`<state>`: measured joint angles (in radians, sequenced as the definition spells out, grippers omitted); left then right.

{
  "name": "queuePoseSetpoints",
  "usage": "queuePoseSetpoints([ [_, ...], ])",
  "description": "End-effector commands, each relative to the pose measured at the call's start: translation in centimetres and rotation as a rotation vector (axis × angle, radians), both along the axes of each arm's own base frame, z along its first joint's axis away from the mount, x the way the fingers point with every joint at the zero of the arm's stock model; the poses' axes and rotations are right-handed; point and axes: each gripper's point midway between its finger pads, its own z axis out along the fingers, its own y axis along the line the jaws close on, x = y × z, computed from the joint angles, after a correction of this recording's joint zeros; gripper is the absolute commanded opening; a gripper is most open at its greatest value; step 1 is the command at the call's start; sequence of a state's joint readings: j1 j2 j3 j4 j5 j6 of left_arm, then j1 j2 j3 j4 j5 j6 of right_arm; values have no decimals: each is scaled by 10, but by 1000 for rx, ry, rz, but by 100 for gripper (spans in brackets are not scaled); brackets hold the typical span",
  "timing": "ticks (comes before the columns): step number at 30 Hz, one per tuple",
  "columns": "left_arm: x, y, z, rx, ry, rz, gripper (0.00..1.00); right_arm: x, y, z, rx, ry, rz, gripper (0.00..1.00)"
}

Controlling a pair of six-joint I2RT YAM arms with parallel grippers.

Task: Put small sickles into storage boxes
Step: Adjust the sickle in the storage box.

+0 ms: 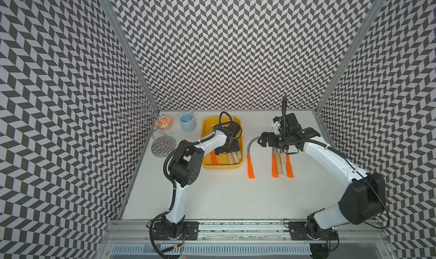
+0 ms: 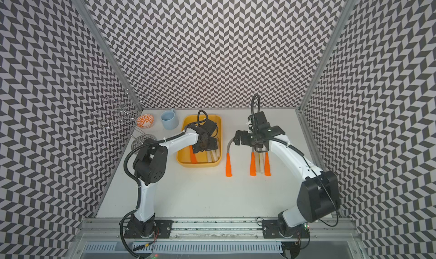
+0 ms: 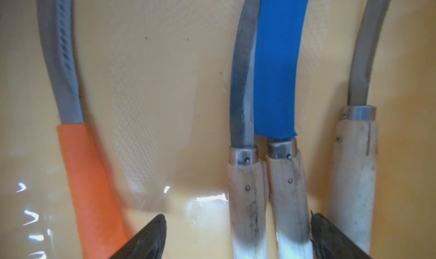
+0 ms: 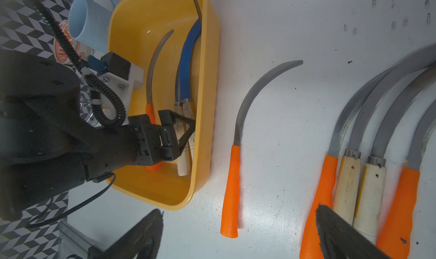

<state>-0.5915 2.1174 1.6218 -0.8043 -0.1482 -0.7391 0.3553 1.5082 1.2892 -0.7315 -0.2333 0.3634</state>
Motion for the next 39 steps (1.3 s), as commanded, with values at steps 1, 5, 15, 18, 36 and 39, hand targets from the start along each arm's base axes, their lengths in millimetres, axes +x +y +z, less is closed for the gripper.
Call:
queuePoseSetpoints([
  [1, -6, 4, -16, 37, 36, 13, 96, 7, 0, 7, 15, -40, 6, 100],
  [5, -13, 20, -23, 96, 40, 1, 96, 9, 1, 10, 17, -48, 7, 100],
  [15, -20, 67, -15, 131, 28, 48, 97, 9, 5, 6, 42, -38, 20, 100],
  [18, -24, 77, -17, 128, 34, 63, 97, 9, 6, 4, 46, -33, 23, 100],
  [36, -3, -12, 36, 13, -53, -43, 98, 3, 3, 4, 37, -32, 19, 100],
  [39, -2, -13, 23, 11, -39, -50, 98, 3, 1, 4, 28, -35, 19, 100],
])
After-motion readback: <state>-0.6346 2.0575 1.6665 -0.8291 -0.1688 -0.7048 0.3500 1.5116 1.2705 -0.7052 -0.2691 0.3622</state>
